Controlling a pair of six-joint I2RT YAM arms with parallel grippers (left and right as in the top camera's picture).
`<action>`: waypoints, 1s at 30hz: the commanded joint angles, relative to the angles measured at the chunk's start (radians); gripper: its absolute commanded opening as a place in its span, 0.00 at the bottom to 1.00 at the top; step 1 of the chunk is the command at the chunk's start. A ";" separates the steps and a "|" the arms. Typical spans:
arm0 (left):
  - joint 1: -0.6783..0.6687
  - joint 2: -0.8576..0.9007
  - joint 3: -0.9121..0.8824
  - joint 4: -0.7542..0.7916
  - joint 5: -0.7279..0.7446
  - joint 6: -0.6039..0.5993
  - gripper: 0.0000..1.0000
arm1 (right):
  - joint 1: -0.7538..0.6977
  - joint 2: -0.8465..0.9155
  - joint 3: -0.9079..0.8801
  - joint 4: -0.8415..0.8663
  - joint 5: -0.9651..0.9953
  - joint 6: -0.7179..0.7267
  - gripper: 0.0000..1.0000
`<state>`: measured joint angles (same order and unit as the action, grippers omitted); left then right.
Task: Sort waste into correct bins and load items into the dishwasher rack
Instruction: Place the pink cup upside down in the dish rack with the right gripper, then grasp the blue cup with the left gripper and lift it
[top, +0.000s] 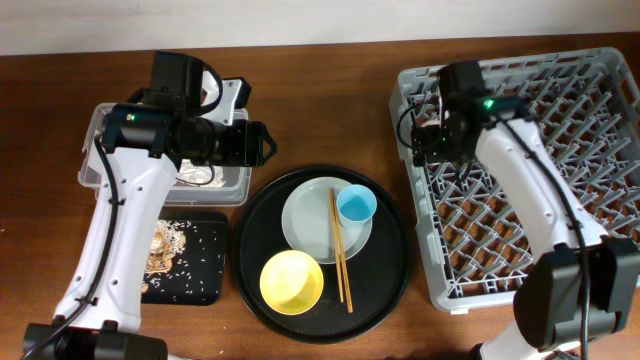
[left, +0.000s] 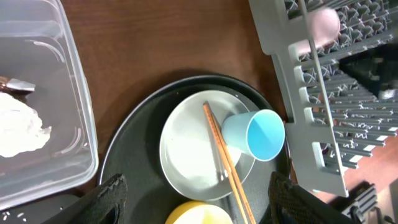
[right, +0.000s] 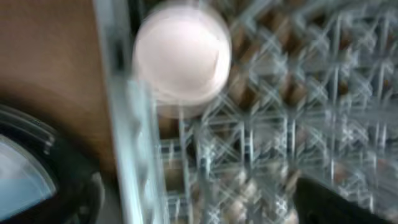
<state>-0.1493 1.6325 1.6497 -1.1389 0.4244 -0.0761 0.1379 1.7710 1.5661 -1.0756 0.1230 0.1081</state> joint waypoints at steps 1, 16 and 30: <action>-0.001 -0.002 0.013 -0.001 -0.007 -0.005 0.72 | -0.002 -0.009 0.127 -0.185 -0.154 0.001 0.65; -0.002 -0.002 0.013 -0.005 -0.006 -0.005 0.72 | 0.034 -0.008 -0.241 0.011 -0.272 0.006 0.09; -0.214 0.009 0.013 0.008 -0.097 -0.101 0.72 | -0.050 -0.013 0.266 -0.344 -0.311 -0.006 0.99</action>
<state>-0.2710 1.6325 1.6497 -1.1400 0.4084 -0.0910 0.1143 1.7767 1.6741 -1.3407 -0.1829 0.1032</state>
